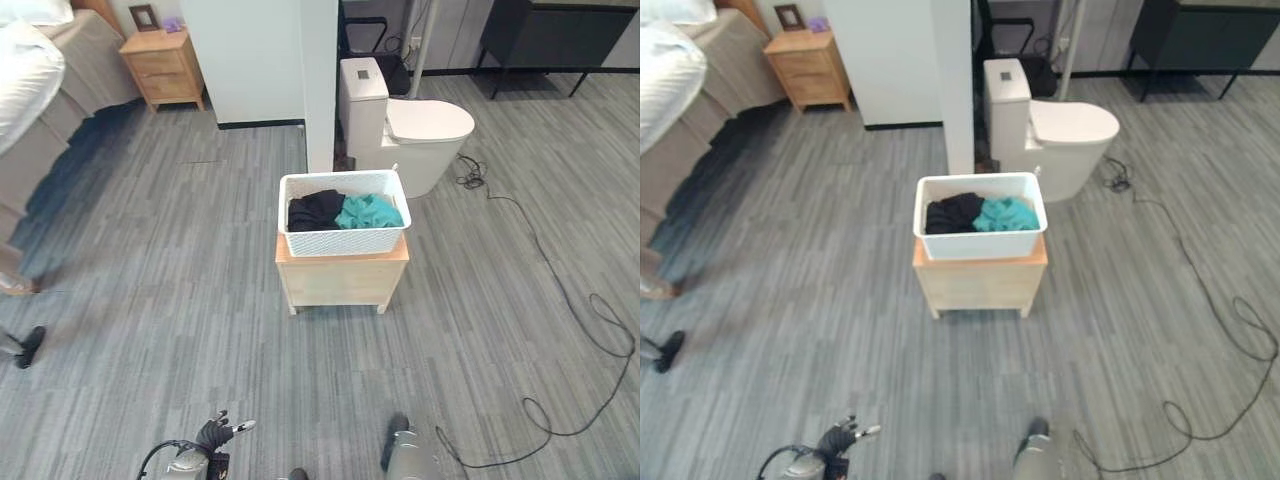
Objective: Grab the laundry basket,head to the washer,open it,put in the laundry and shut it.
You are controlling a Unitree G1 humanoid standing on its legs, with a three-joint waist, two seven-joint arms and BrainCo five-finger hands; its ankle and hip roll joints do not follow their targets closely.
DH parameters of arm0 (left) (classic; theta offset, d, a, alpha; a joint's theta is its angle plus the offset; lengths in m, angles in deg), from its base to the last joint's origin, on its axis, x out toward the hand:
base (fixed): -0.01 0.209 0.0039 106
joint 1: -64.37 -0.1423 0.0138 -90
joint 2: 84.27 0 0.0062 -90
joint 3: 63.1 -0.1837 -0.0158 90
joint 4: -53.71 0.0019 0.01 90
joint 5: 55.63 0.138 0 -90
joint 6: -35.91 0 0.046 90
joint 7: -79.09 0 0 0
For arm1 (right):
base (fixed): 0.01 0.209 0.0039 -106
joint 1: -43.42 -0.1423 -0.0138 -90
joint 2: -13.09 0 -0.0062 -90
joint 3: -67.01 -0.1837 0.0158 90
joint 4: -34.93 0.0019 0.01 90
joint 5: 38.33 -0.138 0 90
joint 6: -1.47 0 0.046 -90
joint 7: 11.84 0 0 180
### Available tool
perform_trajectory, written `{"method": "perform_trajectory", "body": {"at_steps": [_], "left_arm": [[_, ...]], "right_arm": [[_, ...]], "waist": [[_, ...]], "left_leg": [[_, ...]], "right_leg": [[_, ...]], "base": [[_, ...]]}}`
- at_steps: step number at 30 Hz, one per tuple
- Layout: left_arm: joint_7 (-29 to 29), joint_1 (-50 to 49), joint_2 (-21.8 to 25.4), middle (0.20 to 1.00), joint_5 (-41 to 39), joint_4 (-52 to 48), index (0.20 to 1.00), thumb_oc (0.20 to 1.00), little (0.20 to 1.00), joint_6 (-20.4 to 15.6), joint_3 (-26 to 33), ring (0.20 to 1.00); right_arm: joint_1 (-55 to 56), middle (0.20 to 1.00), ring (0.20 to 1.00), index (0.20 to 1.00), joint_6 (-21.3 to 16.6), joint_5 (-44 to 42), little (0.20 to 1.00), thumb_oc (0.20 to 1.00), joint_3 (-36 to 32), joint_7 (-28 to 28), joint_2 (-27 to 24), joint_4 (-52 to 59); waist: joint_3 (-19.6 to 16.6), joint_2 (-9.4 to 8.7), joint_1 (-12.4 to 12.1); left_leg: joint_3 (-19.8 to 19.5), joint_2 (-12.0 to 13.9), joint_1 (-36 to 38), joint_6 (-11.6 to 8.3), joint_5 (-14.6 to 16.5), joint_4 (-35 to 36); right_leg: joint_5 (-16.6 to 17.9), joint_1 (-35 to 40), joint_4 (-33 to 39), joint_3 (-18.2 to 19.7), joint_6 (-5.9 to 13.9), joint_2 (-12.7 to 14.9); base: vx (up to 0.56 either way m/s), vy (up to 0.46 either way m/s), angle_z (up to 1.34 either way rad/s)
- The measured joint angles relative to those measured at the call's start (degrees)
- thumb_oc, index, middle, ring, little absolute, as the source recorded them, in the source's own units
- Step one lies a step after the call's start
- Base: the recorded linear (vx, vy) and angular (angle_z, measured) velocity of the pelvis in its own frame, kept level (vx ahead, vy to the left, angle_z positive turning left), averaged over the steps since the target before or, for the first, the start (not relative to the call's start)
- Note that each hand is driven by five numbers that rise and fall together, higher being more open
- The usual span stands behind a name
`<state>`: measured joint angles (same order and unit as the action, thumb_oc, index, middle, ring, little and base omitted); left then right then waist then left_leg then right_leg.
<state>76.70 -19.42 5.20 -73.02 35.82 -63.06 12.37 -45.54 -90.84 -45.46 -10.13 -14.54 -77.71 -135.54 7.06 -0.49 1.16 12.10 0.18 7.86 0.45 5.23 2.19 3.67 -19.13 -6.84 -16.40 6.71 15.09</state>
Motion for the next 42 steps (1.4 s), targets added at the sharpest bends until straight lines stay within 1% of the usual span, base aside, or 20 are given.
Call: {"method": "perform_trajectory", "body": {"at_steps": [2,3,4,5,7,10,12,15,16,17,19,21,22,23,25,28,30,32,36,42], "left_arm": [[-0.2,-0.4,0.2,1.000,0.2,-0.2,1.000,1.000,1.000,0.0,-0.4,1.000],[0.1,-1.1,-1.3,1.000,0.2,0.0,1.000,1.000,1.000,0.0,-0.3,1.000],[-0.2,-2.0,-2.6,1.000,0.4,-0.3,1.000,1.000,1.000,-0.2,-0.9,1.000],[-0.3,-1.8,-3.5,1.000,0.4,-0.8,1.000,1.000,1.000,-0.4,-1.7,1.000],[-0.3,-1.4,-5.3,1.000,0.6,-0.5,1.000,1.000,1.000,-0.5,-0.9,1.000],[-0.3,-2.2,-5.5,1.000,0.7,-0.5,1.000,1.000,1.000,-0.8,-0.7,1.000],[-0.2,-2.5,-5.5,1.000,0.4,-0.1,1.000,1.000,1.000,-0.8,0.9,1.000],[-0.1,-2.6,-5.5,1.000,-0.4,0.9,1.000,1.000,1.000,-0.8,3.2,1.000],[0.0,-3.1,-4.7,1.000,-0.7,-0.8,1.000,1.000,1.000,-0.9,3.4,1.000],[0.1,-3.7,-4.4,1.000,-1.5,-1.8,1.000,1.000,1.000,-0.8,4.3,1.000],[0.9,-3.7,-4.4,1.000,-2.4,-5.4,1.000,1.000,1.000,-0.9,4.2,1.000],[1.3,-4.6,-4.0,1.000,-2.6,-10.8,1.000,1.000,1.000,-1.0,3.2,1.000],[1.3,-4.8,-3.9,1.000,-2.8,-12.4,1.000,1.000,1.000,-1.2,2.8,1.000],[1.4,-5.4,-3.6,1.000,-3.0,-14.6,1.000,1.000,1.000,-1.4,2.2,1.000],[1.5,-5.3,-3.2,1.000,-3.1,-15.1,1.000,1.000,1.000,-1.9,2.1,1.000],[1.4,-6.9,-1.8,1.000,-4.3,-16.9,1.000,1.000,1.000,-2.0,2.6,1.000],[1.2,-10.7,-0.2,1.000,-4.3,-22.4,1.000,1.000,1.000,-2.1,5.2,1.000],[1.3,-10.3,0.5,1.000,-4.3,-22.8,1.000,1.000,1.000,-2.1,6.2,1.000],[2.0,-10.3,2.7,1.000,-4.7,-29.9,1.000,1.000,1.000,-0.9,9.9,1.000],[4.4,-8.1,6.4,1.000,-4.3,-40.9,1.000,1.000,1.000,-1.2,11.9,1.000]], "right_arm": [[1.2,1.000,1.000,1.000,0.2,0.0,1.000,1.000,0.0,0.0,0.8,-0.6],[1.0,1.000,1.000,1.000,0.3,0.0,1.000,1.000,0.0,0.0,-0.1,-1.0],[0.3,1.000,1.000,1.000,-0.1,0.0,1.000,1.000,0.1,0.1,-0.5,-0.4],[-0.7,1.000,1.000,1.000,-0.4,0.0,1.000,1.000,-0.1,0.0,-1.5,-0.7],[-1.3,1.000,1.000,1.000,0.2,0.1,1.000,1.000,-2.3,-0.5,-2.4,-1.4],[1.7,1.000,1.000,1.000,1.1,0.1,1.000,1.000,-2.6,-1.3,-2.6,-2.0],[0.5,1.000,1.000,1.000,1.0,0.0,1.000,1.000,-2.9,-1.3,-2.7,-2.3],[0.5,1.000,1.000,1.000,0.8,-1.0,1.000,1.000,-5.2,-1.2,-1.9,-1.7],[0.7,1.000,1.000,1.000,0.8,-1.7,1.000,1.000,-4.7,-1.0,-1.5,-1.9],[0.3,1.000,1.000,1.000,0.8,-2.1,1.000,1.000,-4.5,-0.6,-1.7,-1.6],[-0.2,1.000,1.000,1.000,0.3,-3.4,1.000,1.000,-4.2,0.6,-3.3,-1.6],[-1.3,1.000,1.000,1.000,-0.5,-4.5,1.000,1.000,-4.2,1.4,-6.1,1.3],[-2.3,1.000,1.000,1.000,-1.1,-4.6,1.000,1.000,-4.3,1.5,-7.2,2.6],[-2.7,1.000,1.000,1.000,-1.6,-5.6,1.000,1.000,-4.2,1.9,-9.1,6.3],[-4.2,1.000,1.000,1.000,-2.0,-5.6,1.000,1.000,-4.2,2.6,-10.1,10.2],[-4.7,1.000,1.000,1.000,-2.9,-5.6,1.000,1.000,-4.3,2.5,-9.4,17.5],[0.7,1.000,1.000,1.000,-3.5,-5.6,1.000,1.000,-7.5,2.6,-9.7,32.0],[1.4,1.000,1.000,1.000,-3.6,-5.6,1.000,1.000,-8.2,2.7,-10.0,32.9],[4.0,1.000,1.000,1.000,-1.8,-5.6,1.000,1.000,-10.6,2.6,-9.3,41.0],[2.3,1.000,1.000,1.000,-1.6,-5.6,1.000,1.000,-11.8,2.7,-9.6,44.2]], "waist": [[-0.2,-2.46,-0.1],[0.0,-0.65,-0.7],[-0.6,-0.23,-0.6],[-0.6,1.59,-0.3],[0.8,4.02,2.0],[0.3,3.32,4.1],[0.3,2.66,4.0],[0.0,0.17,2.5],[-0.3,-2.09,0.8],[-0.7,-3.15,0.1],[-0.5,-4.02,-0.6],[-0.4,-3.94,-0.3],[-0.3,-3.65,-0.5],[-0.3,-2.99,-0.6],[-0.7,-1.42,-1.4],[-0.4,-0.28,-1.8],[-0.6,-0.09,-1.3],[-1.2,0.70,-0.2],[-1.5,-1.36,-0.5],[-2.5,-0.58,-0.6]], "left_leg": [[-0.5,-0.8,2.6,-3.14,2.1,-1.5],[-0.1,0.7,2.9,-4.26,4.0,-3.3],[1.0,2.1,0.1,-3.76,5.9,-7.8],[0.5,2.7,-1.0,-4.36,4.9,-6.6],[-1.2,5.4,-1.0,-4.92,7.8,-6.8],[-3.6,7.2,3.0,-5.33,7.8,-5.0],[-4.5,8.8,1.8,-6.43,5.0,-8.3],[-9.6,11.5,-6.2,-8.29,-2.4,-24.9],[-10.8,12.3,-11.3,-7.99,-7.7,-34.2],[-11.6,11.9,-13.2,-7.85,-9.8,-35.7],[-10.0,12.0,-18.5,-7.47,-10.0,-38.9],[-6.7,10.9,-19.9,-7.44,-9.7,-28.8],[-6.7,9.9,-20.3,-7.49,-9.7,-24.5],[-7.3,8.0,-18.7,-7.92,-9.9,-11.2],[-7.8,7.2,-17.9,-8.57,-10.5,-2.0],[-8.2,6.8,-15.9,-7.16,-11.5,-1.9],[-6.1,6.4,-11.6,-6.90,-11.5,-1.7],[-5.4,6.1,-9.8,-4.61,-11.1,-0.2],[-3.4,3.0,-7.1,-2.57,-10.3,3.1],[-3.4,-0.5,-5.9,-0.44,-8.9,3.1]], "right_leg": [[8.4,2.2,-0.4,0.2,-5.64,0.0],[8.0,3.1,-1.1,0.0,-4.24,-1.2],[6.0,3.9,0.0,1.5,-4.68,-2.0],[4.3,2.7,-2.1,2.2,-2.50,-2.7],[-3.8,-1.1,-14.4,2.8,-2.47,-3.2],[-13.4,-1.0,-23.3,4.8,-2.21,-4.5],[-14.8,-0.1,-23.4,4.6,-3.00,-6.5],[-12.5,6.9,-13.2,2.3,-6.45,-9.7],[-9.7,11.1,-7.0,1.5,-8.39,-11.1],[-9.8,13.2,-4.3,1.3,-9.33,-11.5],[-7.8,17.0,0.6,-0.6,-9.66,-12.3],[-6.3,20.0,4.5,-1.5,-9.68,-13.0],[-6.3,20.4,5.1,-1.3,-9.62,-13.1],[-5.8,21.1,6.7,-0.8,-9.31,-13.5],[-5.6,21.6,7.8,0.9,-8.99,-14.9],[-5.6,25.0,9.5,3.9,-8.93,-16.5],[-6.0,27.8,11.1,6.9,-8.08,-16.5],[-6.7,28.2,10.8,7.2,-6.91,-16.5],[-7.4,28.5,10.7,8.3,-4.63,-13.3],[-8.2,29.7,10.5,8.3,-1.70,-9.7]], "base": [[0.04,-0.021,0.41],[0.55,-0.283,0.07],[0.76,-0.413,-0.15],[0.80,-0.440,-0.08],[0.53,-0.378,0.24],[0.34,-0.377,0.49],[0.18,-0.347,-0.13],[0.20,-0.398,0.02],[0.12,-0.173,0.05],[0.25,-0.223,0.20],[0.19,-0.057,0.27],[0.14,0.053,0.17],[0.20,0.101,0.00],[0.14,0.070,-0.21],[0.17,0.064,-0.52],[0.24,0.090,-0.66],[0.15,0.080,-0.60],[0.11,0.072,-0.07],[0.13,0.075,-0.13],[0.06,0.039,0.03]]}}
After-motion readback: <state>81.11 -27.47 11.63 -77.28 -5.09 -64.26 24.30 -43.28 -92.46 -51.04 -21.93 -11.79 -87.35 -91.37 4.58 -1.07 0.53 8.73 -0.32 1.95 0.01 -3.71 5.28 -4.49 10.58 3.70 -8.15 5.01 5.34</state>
